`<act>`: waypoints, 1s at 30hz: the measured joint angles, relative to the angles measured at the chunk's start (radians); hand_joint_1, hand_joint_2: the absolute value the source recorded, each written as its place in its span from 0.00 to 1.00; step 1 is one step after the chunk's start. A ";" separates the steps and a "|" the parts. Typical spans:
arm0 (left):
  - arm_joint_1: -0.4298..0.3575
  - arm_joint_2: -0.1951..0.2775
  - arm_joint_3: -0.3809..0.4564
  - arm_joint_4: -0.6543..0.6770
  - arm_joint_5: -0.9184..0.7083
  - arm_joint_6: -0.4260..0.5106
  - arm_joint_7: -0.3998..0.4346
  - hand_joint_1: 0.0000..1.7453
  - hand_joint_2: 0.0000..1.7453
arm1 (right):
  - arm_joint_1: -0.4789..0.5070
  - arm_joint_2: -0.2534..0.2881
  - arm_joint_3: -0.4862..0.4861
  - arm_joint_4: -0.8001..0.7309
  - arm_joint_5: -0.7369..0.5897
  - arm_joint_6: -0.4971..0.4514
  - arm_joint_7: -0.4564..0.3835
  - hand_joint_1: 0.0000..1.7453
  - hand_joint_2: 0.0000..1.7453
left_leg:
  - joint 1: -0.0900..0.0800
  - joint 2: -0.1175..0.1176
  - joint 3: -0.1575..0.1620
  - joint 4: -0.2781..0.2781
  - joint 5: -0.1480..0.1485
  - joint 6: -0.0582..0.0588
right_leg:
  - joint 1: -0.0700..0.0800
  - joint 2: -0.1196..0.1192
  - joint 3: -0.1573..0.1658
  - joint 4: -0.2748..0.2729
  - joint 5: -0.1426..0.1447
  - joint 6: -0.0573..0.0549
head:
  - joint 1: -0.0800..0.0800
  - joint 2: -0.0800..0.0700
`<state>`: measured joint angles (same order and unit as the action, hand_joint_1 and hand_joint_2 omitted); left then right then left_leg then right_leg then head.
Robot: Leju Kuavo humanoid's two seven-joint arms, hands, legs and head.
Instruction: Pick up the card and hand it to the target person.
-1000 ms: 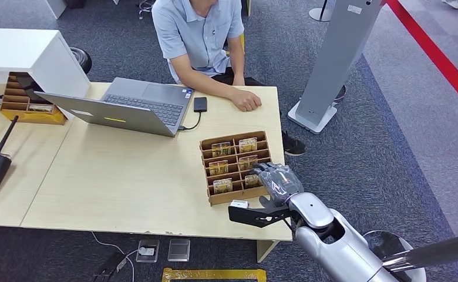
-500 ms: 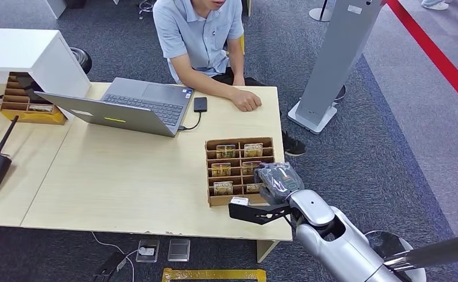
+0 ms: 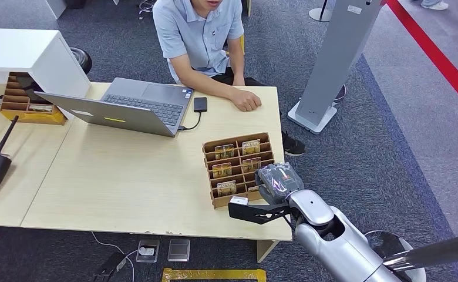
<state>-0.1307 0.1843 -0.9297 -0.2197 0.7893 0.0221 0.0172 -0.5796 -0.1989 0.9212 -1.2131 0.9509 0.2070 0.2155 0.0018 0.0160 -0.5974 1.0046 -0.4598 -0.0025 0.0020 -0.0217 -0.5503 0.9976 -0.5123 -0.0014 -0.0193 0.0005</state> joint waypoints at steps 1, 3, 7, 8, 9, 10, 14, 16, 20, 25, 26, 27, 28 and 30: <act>0.000 0.000 0.000 0.000 0.000 0.000 0.000 0.00 0.00 | 0.000 0.000 0.000 0.000 -0.001 0.000 0.000 0.75 1.00 | 0.000 0.000 0.000 0.000 0.000 0.000 | 0.000 0.000 0.000 0.000 0.000 0.000 | 0.000 0.000; 0.000 0.000 0.001 0.000 0.000 0.000 0.000 0.00 0.00 | 0.001 0.000 0.000 0.000 -0.002 0.000 0.000 0.75 1.00 | 0.000 0.000 0.000 0.000 0.000 0.000 | 0.000 0.000 0.000 0.000 0.000 0.000 | 0.000 0.000; 0.000 0.000 0.001 0.000 -0.001 0.000 0.000 0.00 0.00 | 0.001 0.001 0.000 0.000 -0.005 0.004 0.002 0.77 1.00 | 0.000 0.000 0.000 0.000 0.000 0.000 | 0.000 0.000 0.000 0.000 0.000 0.000 | 0.000 0.000; 0.000 0.000 0.001 0.000 -0.002 0.000 0.000 0.00 0.00 | 0.001 0.001 0.000 0.000 -0.006 0.006 0.003 0.78 1.00 | 0.000 0.000 0.000 0.000 0.000 0.000 | 0.000 0.000 0.000 0.000 0.000 0.000 | 0.000 0.000; 0.000 0.000 0.001 0.000 -0.002 0.000 0.000 0.00 0.00 | 0.001 0.001 0.000 0.000 -0.007 0.007 0.003 0.79 1.00 | 0.000 0.000 0.000 0.000 0.000 0.000 | 0.000 0.000 0.000 0.000 0.000 0.000 | 0.000 0.000; 0.000 0.000 0.001 0.000 -0.003 0.000 0.000 0.00 0.00 | 0.002 0.001 0.000 0.000 -0.007 0.008 0.004 0.80 1.00 | 0.000 0.000 0.000 0.000 0.000 0.000 | 0.000 0.000 0.000 0.000 0.000 0.000 | 0.000 0.000; 0.000 0.000 0.001 0.000 -0.008 -0.007 -0.002 0.00 0.00 | 0.002 0.001 0.000 0.000 -0.009 0.010 0.007 0.82 1.00 | 0.000 0.000 0.000 0.000 0.000 0.000 | 0.000 0.000 0.000 0.000 0.000 0.000 | 0.000 0.000; 0.000 0.000 0.001 0.000 -0.009 -0.017 -0.007 0.00 0.00 | 0.002 0.001 0.000 0.000 -0.009 0.010 0.009 0.81 1.00 | 0.000 0.000 0.000 0.000 0.000 0.000 | 0.000 0.000 0.000 0.000 0.000 0.000 | 0.000 0.000; 0.000 0.002 0.001 0.000 -0.015 -0.030 -0.018 0.00 0.00 | 0.002 0.001 -0.001 -0.001 -0.026 0.011 0.013 0.81 1.00 | 0.000 0.000 0.000 0.000 0.000 0.000 | 0.000 0.000 0.000 0.000 0.000 0.000 | 0.000 0.000; 0.002 0.005 0.001 0.000 -0.016 -0.027 -0.008 0.00 0.00 | -0.001 -0.009 -0.021 -0.017 -0.130 0.047 0.027 0.81 1.00 | 0.000 0.000 0.000 0.000 0.000 0.000 | 0.000 0.000 0.000 0.000 0.000 0.000 | 0.000 0.000; 0.002 0.006 0.001 0.000 -0.016 -0.025 -0.005 0.00 0.00 | -0.005 -0.014 -0.029 -0.026 -0.169 0.064 0.032 0.81 1.00 | 0.000 0.000 0.000 0.000 0.000 0.000 | 0.000 0.000 0.000 0.000 0.000 0.000 | 0.000 0.000; 0.003 0.008 0.001 0.000 -0.016 -0.023 -0.003 0.00 0.00 | -0.011 -0.021 -0.038 -0.036 -0.215 0.084 0.039 0.81 1.00 | 0.000 0.000 0.000 0.000 0.000 0.000 | 0.000 0.000 0.000 0.000 0.000 0.000 | 0.000 0.000; 0.004 0.009 0.001 0.000 -0.016 -0.021 -0.001 0.00 0.00 | -0.020 -0.030 -0.048 -0.051 -0.264 0.107 0.046 0.81 1.00 | 0.000 0.000 0.000 0.000 0.000 0.000 | 0.000 0.000 0.000 0.000 0.000 0.000 | 0.000 0.000; 0.006 0.012 0.002 0.000 -0.015 -0.017 0.000 0.00 0.00 | -0.043 -0.052 -0.071 -0.090 -0.360 0.147 0.060 0.81 1.00 | 0.000 0.000 0.000 0.000 0.000 0.000 | 0.000 0.000 0.000 0.000 0.000 0.000 | 0.000 0.000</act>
<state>-0.1245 0.1967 -0.9282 -0.2197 0.7738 0.0048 0.0167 -0.6226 -0.2506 0.8504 -1.3032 0.5912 0.3538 0.2756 0.0017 0.0161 -0.5974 1.0047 -0.4597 -0.0023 0.0019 -0.0217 -0.5504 0.9976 -0.5120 -0.0013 -0.0192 0.0004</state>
